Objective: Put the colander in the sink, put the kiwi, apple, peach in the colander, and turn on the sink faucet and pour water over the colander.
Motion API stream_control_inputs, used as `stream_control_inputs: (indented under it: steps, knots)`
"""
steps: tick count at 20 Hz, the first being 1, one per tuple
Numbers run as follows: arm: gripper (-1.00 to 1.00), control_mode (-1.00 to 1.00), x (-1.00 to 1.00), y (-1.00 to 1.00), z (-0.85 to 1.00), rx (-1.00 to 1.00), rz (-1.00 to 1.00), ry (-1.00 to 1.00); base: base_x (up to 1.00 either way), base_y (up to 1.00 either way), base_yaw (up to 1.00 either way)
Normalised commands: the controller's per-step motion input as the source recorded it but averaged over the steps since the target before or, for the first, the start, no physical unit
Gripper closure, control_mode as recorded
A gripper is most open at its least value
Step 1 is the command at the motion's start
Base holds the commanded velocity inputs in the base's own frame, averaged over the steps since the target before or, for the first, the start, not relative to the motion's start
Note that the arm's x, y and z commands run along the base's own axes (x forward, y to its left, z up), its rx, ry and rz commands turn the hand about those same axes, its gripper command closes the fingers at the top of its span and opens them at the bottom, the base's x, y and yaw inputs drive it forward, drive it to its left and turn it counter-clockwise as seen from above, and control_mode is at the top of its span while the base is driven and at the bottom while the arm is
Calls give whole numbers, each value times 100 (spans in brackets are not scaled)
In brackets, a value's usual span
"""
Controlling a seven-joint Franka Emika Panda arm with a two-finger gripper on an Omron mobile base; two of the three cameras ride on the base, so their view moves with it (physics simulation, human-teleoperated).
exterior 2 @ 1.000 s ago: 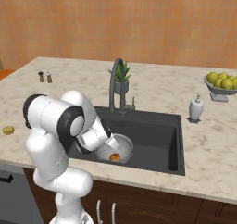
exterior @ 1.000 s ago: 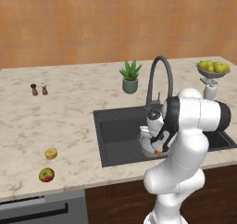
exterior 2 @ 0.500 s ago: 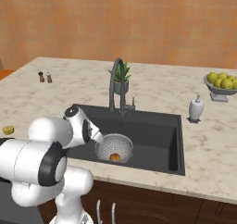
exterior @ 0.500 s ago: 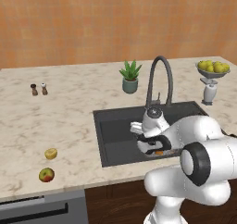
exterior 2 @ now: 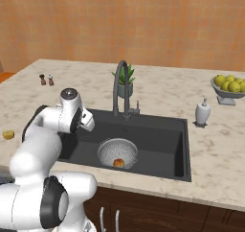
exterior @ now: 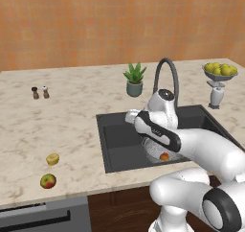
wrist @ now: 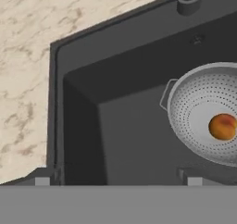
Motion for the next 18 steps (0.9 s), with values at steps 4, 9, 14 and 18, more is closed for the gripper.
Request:
stream_control_inputs:
  steps: [4, 9, 14, 18]
  knots:
    - [-100, -100, -31, 99, 72, 0, 14, 0, 0, 0, 0]
    - [-100, -100, -58, 97, 32, 0, 15, 0, 0, 0, 0]
    - [-100, -100, -52, 81, 29, 0, 16, 1, 0, 0, 0]
    - [-100, -100, -31, 74, 7, -2, 19, 7, 0, 0, 0]
